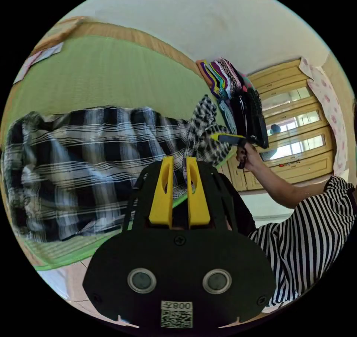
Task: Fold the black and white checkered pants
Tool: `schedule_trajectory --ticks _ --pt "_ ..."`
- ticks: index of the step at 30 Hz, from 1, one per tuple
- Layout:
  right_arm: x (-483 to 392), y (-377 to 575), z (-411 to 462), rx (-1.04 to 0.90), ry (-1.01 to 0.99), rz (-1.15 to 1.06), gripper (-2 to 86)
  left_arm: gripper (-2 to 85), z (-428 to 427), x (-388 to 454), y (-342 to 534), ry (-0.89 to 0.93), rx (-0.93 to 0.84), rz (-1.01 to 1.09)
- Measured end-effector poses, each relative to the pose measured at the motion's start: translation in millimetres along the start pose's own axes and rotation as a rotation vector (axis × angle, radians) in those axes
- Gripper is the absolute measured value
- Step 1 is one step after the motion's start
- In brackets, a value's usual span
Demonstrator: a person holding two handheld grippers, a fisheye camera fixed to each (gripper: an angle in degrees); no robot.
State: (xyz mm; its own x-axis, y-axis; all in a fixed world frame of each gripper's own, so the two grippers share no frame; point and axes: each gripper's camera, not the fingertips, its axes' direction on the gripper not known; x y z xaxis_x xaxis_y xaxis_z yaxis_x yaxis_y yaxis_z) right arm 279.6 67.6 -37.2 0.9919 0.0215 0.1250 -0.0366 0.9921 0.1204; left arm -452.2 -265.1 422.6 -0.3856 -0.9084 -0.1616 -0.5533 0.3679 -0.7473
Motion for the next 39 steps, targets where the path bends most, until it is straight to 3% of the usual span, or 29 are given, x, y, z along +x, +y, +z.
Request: schedule_trajectory --ticks 5,13,27,39 --pt "44.0 -55.4 -13.9 -0.011 0.102 0.127 6.3 7.4 74.5 33.3 -46.4 -0.127 -0.174 0.141" --pt "68.9 -98.5 4.2 -0.080 0.197 0.231 7.1 6.8 138.4 49.7 -71.3 -0.219 -0.283 0.164" --pt "104.4 -98.0 20.5 -0.123 0.188 0.323 0.4 1.6 195.6 83.2 -91.5 -0.270 -0.250 0.202" --pt "142.7 -43.2 -39.1 0.076 0.020 0.302 0.0 1.1 233.6 115.6 -111.3 -0.238 -0.185 0.222"
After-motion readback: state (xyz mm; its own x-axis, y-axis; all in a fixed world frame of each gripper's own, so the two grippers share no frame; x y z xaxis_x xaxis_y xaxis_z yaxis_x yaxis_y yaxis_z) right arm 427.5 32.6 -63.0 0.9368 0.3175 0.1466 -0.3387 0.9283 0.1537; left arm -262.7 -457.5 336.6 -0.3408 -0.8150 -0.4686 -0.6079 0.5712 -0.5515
